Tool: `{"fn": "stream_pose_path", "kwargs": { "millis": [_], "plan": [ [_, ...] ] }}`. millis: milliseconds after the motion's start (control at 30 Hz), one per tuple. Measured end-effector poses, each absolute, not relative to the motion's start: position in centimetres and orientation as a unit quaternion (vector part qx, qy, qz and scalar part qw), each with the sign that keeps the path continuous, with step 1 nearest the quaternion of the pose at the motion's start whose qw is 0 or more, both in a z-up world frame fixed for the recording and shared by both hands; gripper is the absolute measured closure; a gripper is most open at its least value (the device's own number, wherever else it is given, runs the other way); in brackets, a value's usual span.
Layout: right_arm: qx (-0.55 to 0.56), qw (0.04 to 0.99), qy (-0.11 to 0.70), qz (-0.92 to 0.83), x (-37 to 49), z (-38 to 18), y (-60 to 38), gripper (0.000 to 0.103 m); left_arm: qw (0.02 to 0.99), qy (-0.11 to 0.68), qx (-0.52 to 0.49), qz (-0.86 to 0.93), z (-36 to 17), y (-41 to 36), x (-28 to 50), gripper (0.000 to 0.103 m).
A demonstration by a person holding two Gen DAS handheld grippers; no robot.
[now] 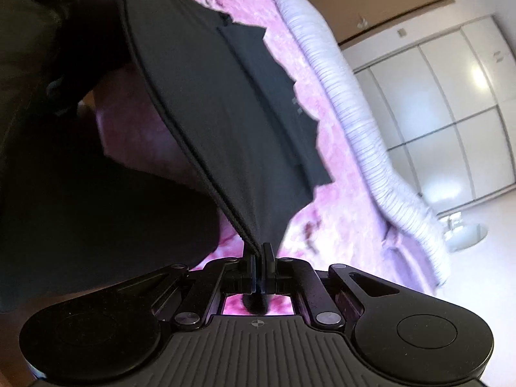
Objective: Fold clothes
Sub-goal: 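Lift the hem with both grippers and fold it toward the collar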
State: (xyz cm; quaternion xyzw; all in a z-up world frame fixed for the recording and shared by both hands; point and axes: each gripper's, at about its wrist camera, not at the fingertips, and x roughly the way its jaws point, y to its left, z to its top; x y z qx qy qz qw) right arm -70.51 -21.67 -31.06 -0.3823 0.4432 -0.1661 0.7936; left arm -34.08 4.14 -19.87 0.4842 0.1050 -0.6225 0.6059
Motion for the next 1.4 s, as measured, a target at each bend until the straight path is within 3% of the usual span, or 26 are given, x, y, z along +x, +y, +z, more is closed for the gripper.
{"fn": "stream_pose_path", "kwargs": {
  "millis": [267,500,667,933,1167,1400],
  "plan": [
    [-0.438,0.793,0.382,-0.184,-63.7,-23.3,-29.8,0.102,0.649,0.039,0.449,-0.612,-12.0,-3.4,-26.2,0.100],
    [-0.432,0.793,0.398,-0.161,-52.2,-22.1,-42.3,0.102,0.648,0.077,0.438,-0.618,-10.8,-16.7,-16.0,0.099],
    [-0.398,0.794,0.436,-0.149,-43.7,-24.4,-50.8,0.102,0.633,0.136,0.441,-0.622,-13.9,-26.7,-8.4,0.099],
    [-0.312,0.801,0.497,-0.116,-34.5,-30.8,-61.6,0.102,0.607,0.230,0.440,-0.620,-23.0,-35.9,-0.9,0.099],
    [-0.251,0.817,0.507,-0.110,-32.0,-34.8,-65.4,0.102,0.598,0.273,0.430,-0.619,-28.2,-38.7,1.9,0.098],
    [-0.186,0.843,0.491,-0.119,-31.7,-35.9,-67.3,0.102,0.602,0.288,0.407,-0.624,-29.1,-38.8,3.0,0.098]
  ]
}}
